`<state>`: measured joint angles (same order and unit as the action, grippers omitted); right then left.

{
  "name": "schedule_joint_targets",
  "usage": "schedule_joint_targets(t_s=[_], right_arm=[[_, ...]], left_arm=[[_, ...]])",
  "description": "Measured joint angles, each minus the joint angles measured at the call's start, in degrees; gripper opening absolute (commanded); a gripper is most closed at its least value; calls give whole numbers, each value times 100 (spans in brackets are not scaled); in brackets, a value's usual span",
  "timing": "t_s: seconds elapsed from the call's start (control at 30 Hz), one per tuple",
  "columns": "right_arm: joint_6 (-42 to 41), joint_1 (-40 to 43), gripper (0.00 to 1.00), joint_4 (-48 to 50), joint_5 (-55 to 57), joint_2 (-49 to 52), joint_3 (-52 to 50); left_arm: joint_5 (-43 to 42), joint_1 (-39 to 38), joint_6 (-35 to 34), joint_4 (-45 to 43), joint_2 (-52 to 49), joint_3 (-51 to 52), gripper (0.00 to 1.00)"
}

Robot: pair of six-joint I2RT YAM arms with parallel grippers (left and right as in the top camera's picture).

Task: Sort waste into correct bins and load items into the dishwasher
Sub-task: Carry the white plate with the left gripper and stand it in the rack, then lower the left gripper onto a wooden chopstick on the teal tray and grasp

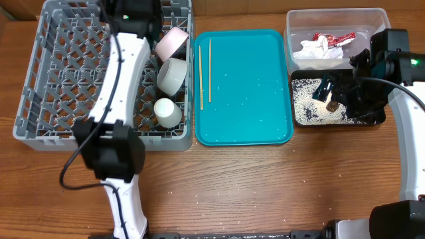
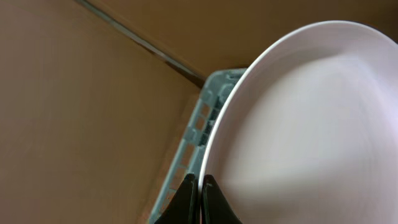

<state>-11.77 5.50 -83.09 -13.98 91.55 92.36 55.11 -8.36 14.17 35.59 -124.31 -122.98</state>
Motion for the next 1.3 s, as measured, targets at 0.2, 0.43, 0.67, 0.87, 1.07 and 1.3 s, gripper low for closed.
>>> schedule_joint_targets(t_s=[0.2, 0.43, 0.67, 0.87, 1.07, 1.3], right_arm=[[-2, 0, 100, -7, 2, 0, 0], [0, 0, 100, 0, 2, 0, 0], [0, 0, 100, -2, 2, 0, 0], [0, 0, 100, 2, 2, 0, 0], [0, 0, 100, -2, 2, 0, 0], [0, 0, 100, 2, 2, 0, 0]], left_arm=[[-2, 0, 129, -236, -654, 9, 4], [-48, 0, 164, -275, -756, 39, 68], [-103, -83, -31, 153, -754, -22, 68], [-1174, -632, -693, 1412, -605, -820, 54], [-2693, -1600, -2061, 1687, -111, -1624, 51], [-3244, -2297, -3742, 2455, -361, -1611, 54]])
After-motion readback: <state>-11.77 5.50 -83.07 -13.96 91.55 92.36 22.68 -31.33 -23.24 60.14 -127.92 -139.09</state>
